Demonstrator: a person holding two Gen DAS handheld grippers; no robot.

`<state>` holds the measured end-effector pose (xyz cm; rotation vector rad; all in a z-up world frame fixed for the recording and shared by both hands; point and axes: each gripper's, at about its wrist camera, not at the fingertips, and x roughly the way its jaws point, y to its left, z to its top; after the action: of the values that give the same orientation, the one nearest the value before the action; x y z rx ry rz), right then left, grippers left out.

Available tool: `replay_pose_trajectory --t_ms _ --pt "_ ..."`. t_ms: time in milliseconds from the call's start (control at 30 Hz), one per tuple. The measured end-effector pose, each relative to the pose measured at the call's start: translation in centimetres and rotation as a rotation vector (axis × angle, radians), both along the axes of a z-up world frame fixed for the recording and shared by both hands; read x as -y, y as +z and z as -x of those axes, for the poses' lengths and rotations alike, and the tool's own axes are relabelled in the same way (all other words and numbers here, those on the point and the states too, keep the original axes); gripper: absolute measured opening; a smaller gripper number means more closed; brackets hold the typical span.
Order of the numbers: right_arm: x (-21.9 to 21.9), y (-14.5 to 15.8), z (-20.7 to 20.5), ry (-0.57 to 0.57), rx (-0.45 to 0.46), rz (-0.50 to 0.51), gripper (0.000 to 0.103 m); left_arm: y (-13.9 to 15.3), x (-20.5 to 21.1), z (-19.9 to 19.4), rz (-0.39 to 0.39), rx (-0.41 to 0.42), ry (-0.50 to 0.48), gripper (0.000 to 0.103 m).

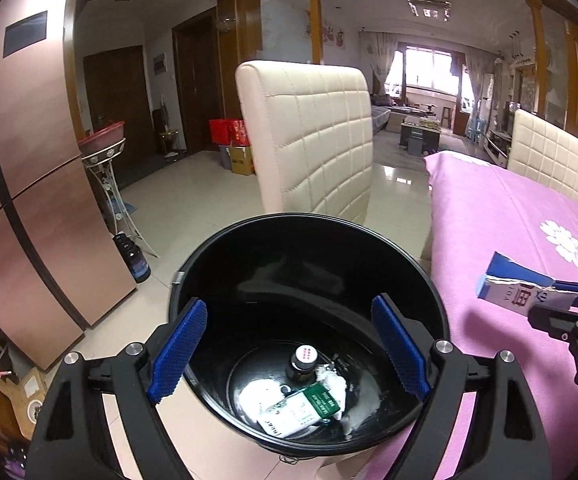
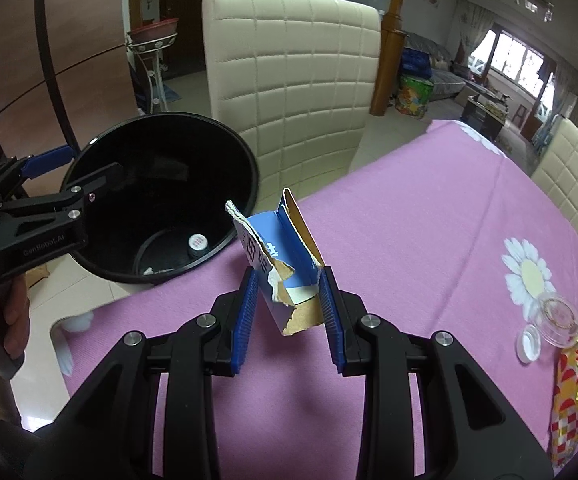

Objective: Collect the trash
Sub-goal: 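Move the torn box over the bin and open the right tool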

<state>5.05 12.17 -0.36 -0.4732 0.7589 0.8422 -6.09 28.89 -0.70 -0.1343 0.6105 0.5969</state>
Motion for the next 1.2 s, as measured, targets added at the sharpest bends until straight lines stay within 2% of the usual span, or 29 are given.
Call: replay_pose_trajectory --t_ms 400,733,767,800,833,867,1000,1200 --pt "-5.8 -0.1 1.8 0.099 0.048 0.008 0.033 0.1 -2.1 1.8 0.002 0.012 0.059 0.083" --pt "-8.0 -0.3 1.4 0.123 -0.003 -0.010 0.036 0.0 -3.1 2.6 0.003 0.015 0.086 0.083" --pt "-8.1 -0.3 1.5 0.124 0.002 -0.007 0.038 -0.1 -3.2 2.6 0.004 0.015 0.088 0.083" --pt "-8.2 -0.3 1.5 0.119 0.009 -0.003 0.051 -0.1 -3.3 2.7 0.007 0.016 0.090 0.083" --pt "-8.1 -0.2 1.5 0.109 0.022 -0.010 0.076 0.0 -3.3 2.8 0.012 0.019 0.089 0.083" --pt "-7.9 0.0 1.6 0.099 0.039 -0.026 0.083 0.0 -3.4 2.8 0.018 0.021 0.085 0.083" --pt "-7.0 0.6 1.8 0.080 0.103 -0.022 0.081 0.2 -3.1 2.4 0.025 0.020 0.070 0.083" --pt "-4.3 0.6 0.3 0.017 0.078 -0.025 0.081 0.4 -1.2 1.2 0.003 0.006 0.018 0.083"
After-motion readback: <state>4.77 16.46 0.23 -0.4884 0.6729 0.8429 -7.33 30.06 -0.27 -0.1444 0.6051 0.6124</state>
